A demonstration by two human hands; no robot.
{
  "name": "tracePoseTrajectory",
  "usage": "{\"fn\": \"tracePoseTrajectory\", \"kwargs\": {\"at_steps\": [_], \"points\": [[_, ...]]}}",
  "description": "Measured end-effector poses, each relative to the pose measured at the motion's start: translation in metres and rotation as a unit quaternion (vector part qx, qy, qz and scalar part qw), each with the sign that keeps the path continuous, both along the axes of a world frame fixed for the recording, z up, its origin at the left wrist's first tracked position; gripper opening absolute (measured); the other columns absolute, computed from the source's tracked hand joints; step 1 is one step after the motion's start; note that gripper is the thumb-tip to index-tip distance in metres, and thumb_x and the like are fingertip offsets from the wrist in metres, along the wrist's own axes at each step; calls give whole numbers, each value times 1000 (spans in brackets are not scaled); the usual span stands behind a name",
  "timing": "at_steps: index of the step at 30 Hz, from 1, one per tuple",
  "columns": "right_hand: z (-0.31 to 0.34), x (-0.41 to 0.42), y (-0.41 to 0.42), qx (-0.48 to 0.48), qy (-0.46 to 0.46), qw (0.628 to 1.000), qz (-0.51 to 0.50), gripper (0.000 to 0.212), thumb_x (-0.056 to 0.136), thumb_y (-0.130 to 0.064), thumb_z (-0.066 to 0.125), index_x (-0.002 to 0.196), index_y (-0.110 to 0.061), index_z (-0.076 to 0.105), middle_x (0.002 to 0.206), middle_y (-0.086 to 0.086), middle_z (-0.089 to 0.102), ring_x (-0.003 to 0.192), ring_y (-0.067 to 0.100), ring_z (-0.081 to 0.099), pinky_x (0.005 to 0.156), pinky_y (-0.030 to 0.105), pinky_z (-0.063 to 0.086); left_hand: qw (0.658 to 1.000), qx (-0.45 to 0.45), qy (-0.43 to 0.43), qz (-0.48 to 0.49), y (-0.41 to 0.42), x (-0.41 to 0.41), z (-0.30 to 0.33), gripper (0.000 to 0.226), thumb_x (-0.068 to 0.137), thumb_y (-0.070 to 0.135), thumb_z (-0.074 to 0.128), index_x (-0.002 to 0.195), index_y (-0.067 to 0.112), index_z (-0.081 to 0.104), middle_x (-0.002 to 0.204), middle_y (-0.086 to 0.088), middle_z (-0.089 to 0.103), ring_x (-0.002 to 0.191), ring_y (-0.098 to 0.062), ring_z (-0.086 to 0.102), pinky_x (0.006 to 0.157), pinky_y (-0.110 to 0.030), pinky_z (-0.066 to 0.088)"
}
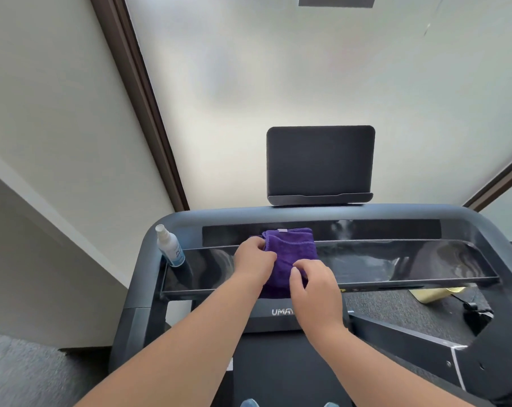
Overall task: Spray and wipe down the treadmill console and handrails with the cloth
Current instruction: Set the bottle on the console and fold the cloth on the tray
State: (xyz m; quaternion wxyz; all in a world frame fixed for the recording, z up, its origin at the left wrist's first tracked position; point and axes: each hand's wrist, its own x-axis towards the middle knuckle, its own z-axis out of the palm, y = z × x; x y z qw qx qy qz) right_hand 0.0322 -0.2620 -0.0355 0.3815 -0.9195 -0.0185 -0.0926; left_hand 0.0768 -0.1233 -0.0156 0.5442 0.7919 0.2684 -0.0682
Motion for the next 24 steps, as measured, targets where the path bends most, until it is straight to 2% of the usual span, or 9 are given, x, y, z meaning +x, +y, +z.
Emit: {"fn": "tracePoseTrajectory", "kwargs": {"at_steps": [3,7,10,13,15,18,20,22,24], "points": [[3,10,-11,7,22,999,-34,11,99,-19,57,96,-21,68,95,-8,64,95,18,54,83,37,46,999,26,-27,15,10,-5,1,13,91,11,65,92,23,69,96,0,73,91,-23,69,79,-40,58],[5,22,-18,19,110,992,-67,18,99,-21,55,114,-20,65,109,-6,60,109,18,53,87,36,47,998,45,0,46,21,-17,-12,13,96,12,64,103,21,69,103,2,72,88,-14,66,69,-32,52],[6,29,-22,32,173,982,-66,27,94,-18,54,121,-21,61,114,-5,55,113,20,54,89,41,50,997,68,-2,40,22,-21,-20,11,97,13,65,107,19,67,109,-2,73,92,-18,66,79,-34,53],[5,30,-33,18,160,987,0,42,87,-15,60,128,-22,59,119,-6,56,113,17,51,92,34,46,985,164,-57,1,18,-28,-20,32,93,23,75,124,20,64,117,-2,65,101,-19,63,84,-33,50],[4,27,-45,-45,109,989,89,54,79,-13,64,133,-20,59,126,-7,55,116,17,49,96,31,43,944,287,-140,-78,15,-39,-19,48,87,31,84,130,19,65,120,-1,62,110,-23,60,93,-40,52],[-2,24,-59,-204,48,949,236,73,69,-18,64,141,-20,56,144,-5,51,131,22,48,105,38,43,840,404,-242,-269,21,-57,-26,66,70,42,96,125,14,72,118,-3,69,107,-29,68,94,-48,58],[-7,24,-65,-278,23,918,283,78,67,-18,68,144,-20,55,151,1,50,136,26,49,107,42,45,797,438,-196,-367,25,-65,-33,79,69,53,93,136,18,69,136,-5,67,125,-30,66,110,-50,52],[-9,25,-69,-310,0,908,284,75,66,-15,77,139,-19,61,147,4,56,129,29,57,100,44,52,784,455,-135,-400,25,-70,-38,90,77,53,88,155,23,54,162,-6,51,148,-31,49,124,-48,35],[-11,26,-71,-300,-25,912,277,69,65,-17,86,132,-19,68,139,4,63,120,29,63,92,44,56,781,462,-110,-406,21,-72,-37,92,68,42,98,150,21,61,156,-7,59,143,-31,57,115,-47,48]]}}
